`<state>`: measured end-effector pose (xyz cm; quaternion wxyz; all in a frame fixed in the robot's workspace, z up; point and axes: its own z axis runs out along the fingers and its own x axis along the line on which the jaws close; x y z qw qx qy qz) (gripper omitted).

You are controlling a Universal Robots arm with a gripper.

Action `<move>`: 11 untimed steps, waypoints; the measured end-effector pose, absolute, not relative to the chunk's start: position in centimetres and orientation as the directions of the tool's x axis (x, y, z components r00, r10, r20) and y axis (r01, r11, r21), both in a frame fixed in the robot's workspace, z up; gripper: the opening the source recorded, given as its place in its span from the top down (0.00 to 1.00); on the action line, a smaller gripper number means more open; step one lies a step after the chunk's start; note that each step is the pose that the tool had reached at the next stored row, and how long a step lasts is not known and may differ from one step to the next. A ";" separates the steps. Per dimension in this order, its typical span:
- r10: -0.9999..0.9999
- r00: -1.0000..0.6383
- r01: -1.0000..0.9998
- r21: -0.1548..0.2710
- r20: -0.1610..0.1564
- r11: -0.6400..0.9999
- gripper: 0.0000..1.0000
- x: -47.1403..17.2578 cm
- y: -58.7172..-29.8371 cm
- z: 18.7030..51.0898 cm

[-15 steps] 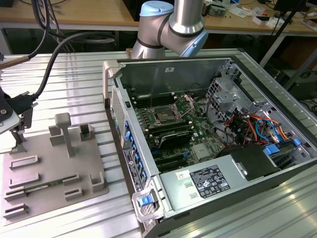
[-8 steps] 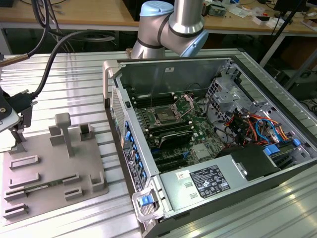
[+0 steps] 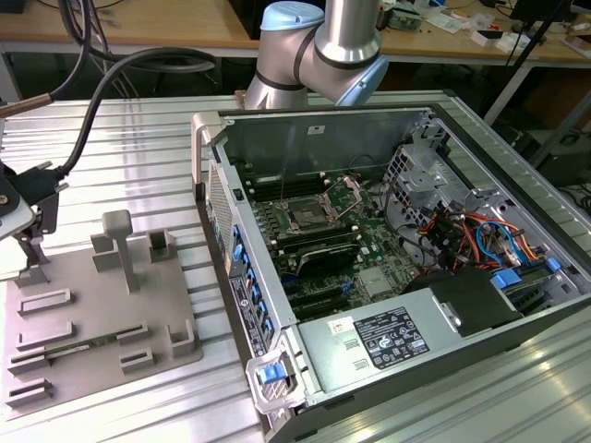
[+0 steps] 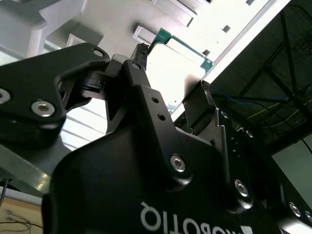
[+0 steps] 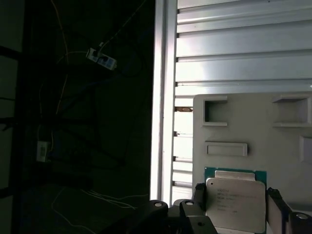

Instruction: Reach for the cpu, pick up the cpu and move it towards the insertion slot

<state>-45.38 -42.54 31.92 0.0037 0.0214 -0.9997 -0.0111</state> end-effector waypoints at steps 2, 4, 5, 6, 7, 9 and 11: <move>-0.043 -0.999 -0.043 0.022 0.007 0.999 0.45 -45.4 -42.5 32.0; -0.043 -0.999 -0.043 0.022 0.007 0.999 0.45 -45.4 -42.5 32.1; -0.043 -0.999 -0.043 0.022 0.007 0.999 0.45 -45.4 -42.5 32.2; -0.043 -0.999 -0.043 0.022 0.007 0.999 0.45 -45.4 -42.5 32.2; -0.043 -0.999 -0.043 0.022 0.007 0.999 0.45 -45.4 -42.5 32.3; -0.043 -0.999 -0.043 0.022 0.007 0.999 0.45 -45.4 -42.5 32.4; -0.043 -0.999 -0.043 0.022 0.007 0.999 0.45 -45.3 -42.5 32.5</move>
